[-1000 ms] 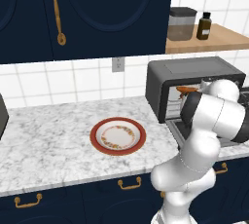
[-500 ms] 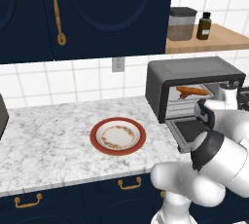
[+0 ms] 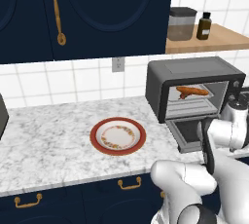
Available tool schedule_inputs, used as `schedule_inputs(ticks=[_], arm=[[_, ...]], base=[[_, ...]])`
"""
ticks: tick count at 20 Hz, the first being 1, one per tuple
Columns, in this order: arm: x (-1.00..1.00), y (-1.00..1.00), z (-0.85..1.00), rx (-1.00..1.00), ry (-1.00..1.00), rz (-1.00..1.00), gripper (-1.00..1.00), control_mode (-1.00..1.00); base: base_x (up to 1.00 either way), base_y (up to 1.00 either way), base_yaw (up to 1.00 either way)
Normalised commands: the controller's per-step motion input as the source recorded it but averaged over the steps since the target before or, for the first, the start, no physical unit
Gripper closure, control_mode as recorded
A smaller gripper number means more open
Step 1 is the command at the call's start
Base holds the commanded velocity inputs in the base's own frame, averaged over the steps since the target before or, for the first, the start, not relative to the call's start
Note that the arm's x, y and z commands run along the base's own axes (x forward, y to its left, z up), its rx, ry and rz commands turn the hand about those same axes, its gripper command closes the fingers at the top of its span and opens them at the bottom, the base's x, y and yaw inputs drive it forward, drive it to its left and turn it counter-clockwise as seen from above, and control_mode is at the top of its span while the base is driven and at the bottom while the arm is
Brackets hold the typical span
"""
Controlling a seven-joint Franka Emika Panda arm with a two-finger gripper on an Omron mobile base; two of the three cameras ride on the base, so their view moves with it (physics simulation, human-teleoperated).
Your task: Pick up the kebab skewer and baguette bread, and place them inside the toaster oven. Close the toaster oven door and start by setting the timer.
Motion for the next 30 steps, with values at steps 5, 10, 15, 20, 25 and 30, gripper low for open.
schedule_inputs(ticks=[5, 10, 15, 20, 25, 30], arm=[[0.06, 0.43, -0.20, -0.04, 0.00, 0.36, -1.00, -1.00], [0.06, 0.00, -0.06, -0.01, 0.00, 0.26, -1.00, -1.00], [0.09, -0.07, -0.05, 0.00, 0.00, 0.04, -1.00, -1.00], [0.53, 0.00, -0.08, 0.00, 0.00, 0.00, -1.00, -1.00], [0.35, 0.00, -0.25, 0.00, 0.00, -0.04, -1.00, -1.00], [0.15, 0.00, -0.40, 0.00, 0.00, -0.07, -1.00, -1.00]], base=[[0.00, 0.00, 0.00], [0.00, 0.00, 0.00], [0.00, 0.00, 0.00], [0.00, 0.00, 0.00], [0.00, 0.00, 0.00], [0.00, 0.00, 0.00]])
